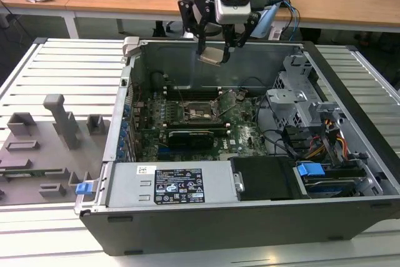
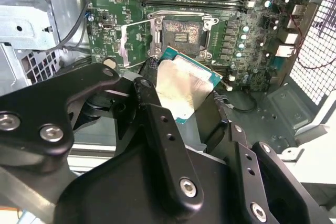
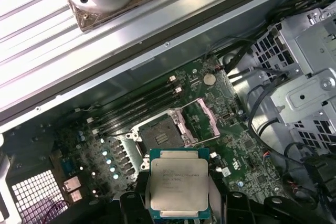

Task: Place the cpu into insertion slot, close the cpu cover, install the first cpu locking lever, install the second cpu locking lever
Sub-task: 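Place the cpu into insertion slot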

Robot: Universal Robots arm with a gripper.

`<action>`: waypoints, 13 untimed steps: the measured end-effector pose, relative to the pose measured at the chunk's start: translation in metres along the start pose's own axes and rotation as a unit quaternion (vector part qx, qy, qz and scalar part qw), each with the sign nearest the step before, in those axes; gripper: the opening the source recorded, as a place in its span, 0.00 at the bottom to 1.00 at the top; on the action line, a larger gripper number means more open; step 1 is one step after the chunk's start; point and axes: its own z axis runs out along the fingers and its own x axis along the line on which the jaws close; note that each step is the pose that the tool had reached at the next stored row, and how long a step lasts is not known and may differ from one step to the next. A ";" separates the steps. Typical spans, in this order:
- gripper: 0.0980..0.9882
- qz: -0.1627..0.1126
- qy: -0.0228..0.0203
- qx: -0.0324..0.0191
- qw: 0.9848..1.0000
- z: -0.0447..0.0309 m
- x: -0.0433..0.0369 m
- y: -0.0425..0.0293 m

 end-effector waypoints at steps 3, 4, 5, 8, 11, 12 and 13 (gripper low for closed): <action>0.49 0.012 -0.001 0.000 1.000 0.0001 0.0000 0.0000; 0.49 0.016 -0.001 0.000 1.000 0.0001 0.0000 0.0000; 0.49 0.022 -0.002 0.000 1.000 0.0001 0.0000 0.0000; 0.49 0.031 -0.003 -0.001 1.000 0.0002 0.0000 0.0000; 0.49 0.046 -0.004 -0.001 0.999 0.0003 0.0000 0.0000; 0.49 0.051 -0.005 -0.001 0.999 0.0003 0.0000 0.0000; 0.49 0.056 -0.005 -0.001 0.998 0.0003 0.0000 0.0000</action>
